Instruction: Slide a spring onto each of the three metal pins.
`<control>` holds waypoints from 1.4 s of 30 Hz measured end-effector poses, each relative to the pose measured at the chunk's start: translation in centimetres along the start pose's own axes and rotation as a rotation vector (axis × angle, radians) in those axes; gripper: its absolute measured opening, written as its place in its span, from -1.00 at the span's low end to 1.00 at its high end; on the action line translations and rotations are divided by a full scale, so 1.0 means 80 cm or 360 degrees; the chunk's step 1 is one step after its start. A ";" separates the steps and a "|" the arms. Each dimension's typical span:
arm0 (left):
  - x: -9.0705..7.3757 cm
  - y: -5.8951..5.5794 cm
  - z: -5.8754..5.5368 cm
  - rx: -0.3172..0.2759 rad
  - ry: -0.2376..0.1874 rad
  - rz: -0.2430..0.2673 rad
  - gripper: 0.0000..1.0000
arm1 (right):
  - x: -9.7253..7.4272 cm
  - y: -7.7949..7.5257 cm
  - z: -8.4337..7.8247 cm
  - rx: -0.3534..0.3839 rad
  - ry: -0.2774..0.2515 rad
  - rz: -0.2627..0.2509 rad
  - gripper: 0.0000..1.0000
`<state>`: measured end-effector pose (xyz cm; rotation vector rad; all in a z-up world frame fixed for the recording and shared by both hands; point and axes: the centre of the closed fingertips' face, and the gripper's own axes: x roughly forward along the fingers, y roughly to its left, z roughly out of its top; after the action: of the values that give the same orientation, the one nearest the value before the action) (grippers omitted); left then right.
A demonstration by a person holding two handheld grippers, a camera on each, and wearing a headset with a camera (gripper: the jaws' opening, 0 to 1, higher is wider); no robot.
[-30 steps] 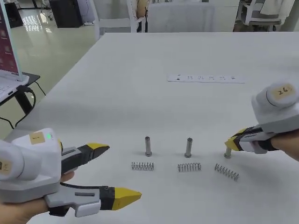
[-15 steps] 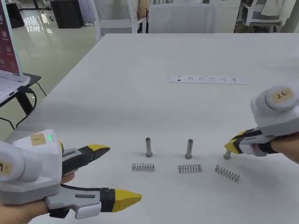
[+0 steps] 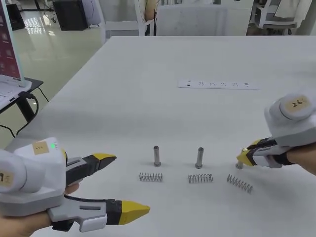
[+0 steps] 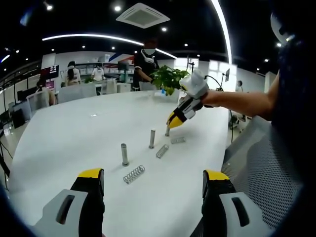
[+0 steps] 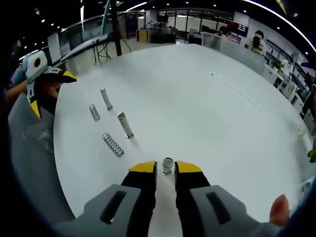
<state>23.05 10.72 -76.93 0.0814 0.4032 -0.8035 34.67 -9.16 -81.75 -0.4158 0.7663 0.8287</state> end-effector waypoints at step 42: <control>0.002 -0.002 -0.002 0.0005 0.0004 -0.0016 0.56 | -0.017 0.023 -0.036 -0.0009 0.0018 0.0035 -0.67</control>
<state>22.97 10.55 -77.10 0.0836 0.4052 -0.8142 31.37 -10.50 -82.73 -0.4179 0.7801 0.8501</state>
